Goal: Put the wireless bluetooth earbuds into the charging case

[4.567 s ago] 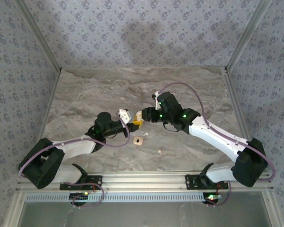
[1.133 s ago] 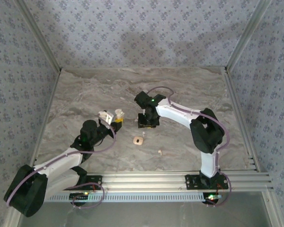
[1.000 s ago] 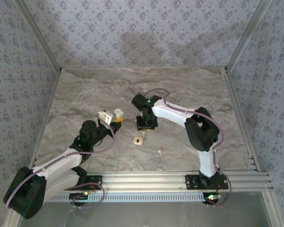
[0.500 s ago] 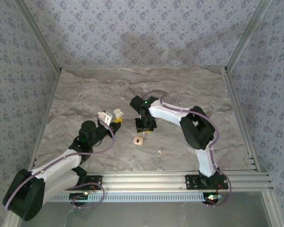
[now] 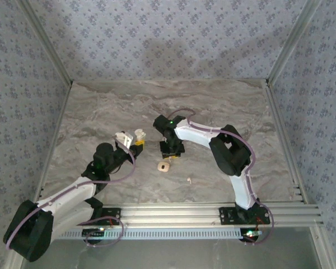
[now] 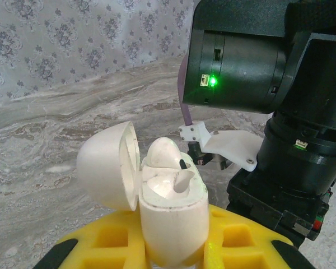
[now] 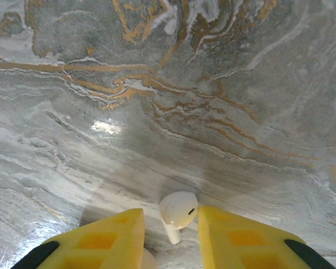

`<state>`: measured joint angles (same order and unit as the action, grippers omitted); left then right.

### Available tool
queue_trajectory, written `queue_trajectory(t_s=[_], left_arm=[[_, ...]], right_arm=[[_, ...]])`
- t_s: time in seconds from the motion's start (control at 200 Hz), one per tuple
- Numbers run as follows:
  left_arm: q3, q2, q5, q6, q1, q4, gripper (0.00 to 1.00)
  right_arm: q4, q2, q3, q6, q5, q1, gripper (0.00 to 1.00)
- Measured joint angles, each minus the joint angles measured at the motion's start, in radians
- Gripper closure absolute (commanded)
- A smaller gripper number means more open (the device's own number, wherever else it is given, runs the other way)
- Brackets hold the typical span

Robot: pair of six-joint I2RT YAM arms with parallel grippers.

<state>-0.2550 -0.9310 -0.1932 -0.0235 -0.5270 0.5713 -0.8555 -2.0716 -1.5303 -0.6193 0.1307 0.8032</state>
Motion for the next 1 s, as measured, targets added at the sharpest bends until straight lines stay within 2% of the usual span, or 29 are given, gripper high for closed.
queue_trajectory(t_s=[0.375, 0.7, 0.999], left_arm=[[0.0, 0.0, 0.0, 0.0, 0.003, 0.0, 0.91], [0.0, -0.001, 0.0, 0.005, 0.003, 0.0, 0.91], [0.0, -0.058, -0.026, 0.006, 0.003, 0.01, 0.91]], right_arm=[[0.023, -0.01, 0.0, 0.0, 0.0, -0.004, 0.67], [0.026, -0.013, 0.006, 0.004, -0.014, -0.01, 0.73], [0.186, 0.12, 0.202, -0.021, -0.034, -0.037, 0.75]])
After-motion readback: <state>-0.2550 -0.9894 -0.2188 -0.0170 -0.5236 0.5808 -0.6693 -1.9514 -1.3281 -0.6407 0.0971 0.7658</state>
